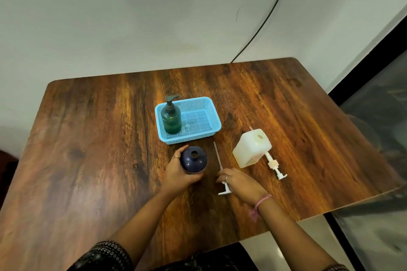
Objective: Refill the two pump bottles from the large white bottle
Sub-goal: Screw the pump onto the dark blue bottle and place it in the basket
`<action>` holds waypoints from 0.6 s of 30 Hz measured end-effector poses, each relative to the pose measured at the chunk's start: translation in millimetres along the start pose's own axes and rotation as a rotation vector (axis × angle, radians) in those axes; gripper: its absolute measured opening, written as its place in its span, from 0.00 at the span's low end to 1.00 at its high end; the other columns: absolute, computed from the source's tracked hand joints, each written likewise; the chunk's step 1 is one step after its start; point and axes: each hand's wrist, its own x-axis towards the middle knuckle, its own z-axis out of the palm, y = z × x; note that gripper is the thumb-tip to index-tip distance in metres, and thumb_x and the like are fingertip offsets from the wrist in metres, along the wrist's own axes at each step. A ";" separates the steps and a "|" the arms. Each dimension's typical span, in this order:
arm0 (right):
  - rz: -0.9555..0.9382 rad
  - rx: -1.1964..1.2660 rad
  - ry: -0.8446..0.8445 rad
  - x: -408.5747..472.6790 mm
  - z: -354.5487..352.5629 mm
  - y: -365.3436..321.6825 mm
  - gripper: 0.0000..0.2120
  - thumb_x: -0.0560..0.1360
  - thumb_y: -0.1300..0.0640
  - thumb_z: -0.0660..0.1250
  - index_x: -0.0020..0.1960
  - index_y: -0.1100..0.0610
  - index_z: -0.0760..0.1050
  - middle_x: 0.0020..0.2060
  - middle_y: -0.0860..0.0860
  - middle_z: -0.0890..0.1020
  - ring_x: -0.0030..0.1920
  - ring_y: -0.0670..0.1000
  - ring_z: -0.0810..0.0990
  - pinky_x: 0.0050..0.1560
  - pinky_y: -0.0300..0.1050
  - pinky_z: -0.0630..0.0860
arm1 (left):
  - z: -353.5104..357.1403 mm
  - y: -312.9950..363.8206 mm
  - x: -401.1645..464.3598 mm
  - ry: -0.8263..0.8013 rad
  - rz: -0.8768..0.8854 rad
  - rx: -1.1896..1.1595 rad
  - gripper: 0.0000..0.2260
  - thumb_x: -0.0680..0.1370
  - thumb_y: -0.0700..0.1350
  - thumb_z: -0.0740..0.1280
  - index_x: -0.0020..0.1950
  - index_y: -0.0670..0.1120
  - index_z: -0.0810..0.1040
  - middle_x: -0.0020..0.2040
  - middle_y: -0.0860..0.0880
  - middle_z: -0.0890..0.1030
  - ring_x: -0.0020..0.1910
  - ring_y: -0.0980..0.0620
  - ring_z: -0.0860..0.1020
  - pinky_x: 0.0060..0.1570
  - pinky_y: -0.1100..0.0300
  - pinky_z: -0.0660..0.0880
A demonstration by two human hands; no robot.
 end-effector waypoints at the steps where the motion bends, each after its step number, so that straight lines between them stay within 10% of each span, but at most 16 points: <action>1: 0.003 0.042 0.011 1.3 -7.9 -0.5 0.18 0.77 0.67 0.61 0.64 0.54 0.75 0.64 0.49 0.74 0.62 0.49 0.71 0.59 0.38 0.68 | -0.6 3.1 -0.4 0.009 -0.001 -0.003 0.40 0.60 0.43 0.82 0.67 0.52 0.67 0.58 0.55 0.76 0.56 0.56 0.77 0.57 0.58 0.77; 12: -0.091 0.352 0.370 13.8 -128.9 -0.4 0.13 0.74 0.63 0.65 0.58 0.57 0.78 0.54 0.47 0.79 0.54 0.31 0.73 0.56 0.23 0.65 | 0.9 59.1 8.5 0.158 0.073 -0.008 0.35 0.60 0.38 0.81 0.62 0.51 0.69 0.55 0.55 0.76 0.53 0.55 0.78 0.45 0.69 0.77; 18: -0.102 0.469 0.484 23.6 -206.7 20.0 0.16 0.77 0.62 0.65 0.63 0.52 0.73 0.53 0.42 0.78 0.52 0.31 0.75 0.53 0.33 0.74 | 11.9 118.5 25.7 0.224 0.139 -0.022 0.33 0.60 0.43 0.82 0.59 0.53 0.70 0.55 0.57 0.76 0.53 0.56 0.78 0.45 0.69 0.76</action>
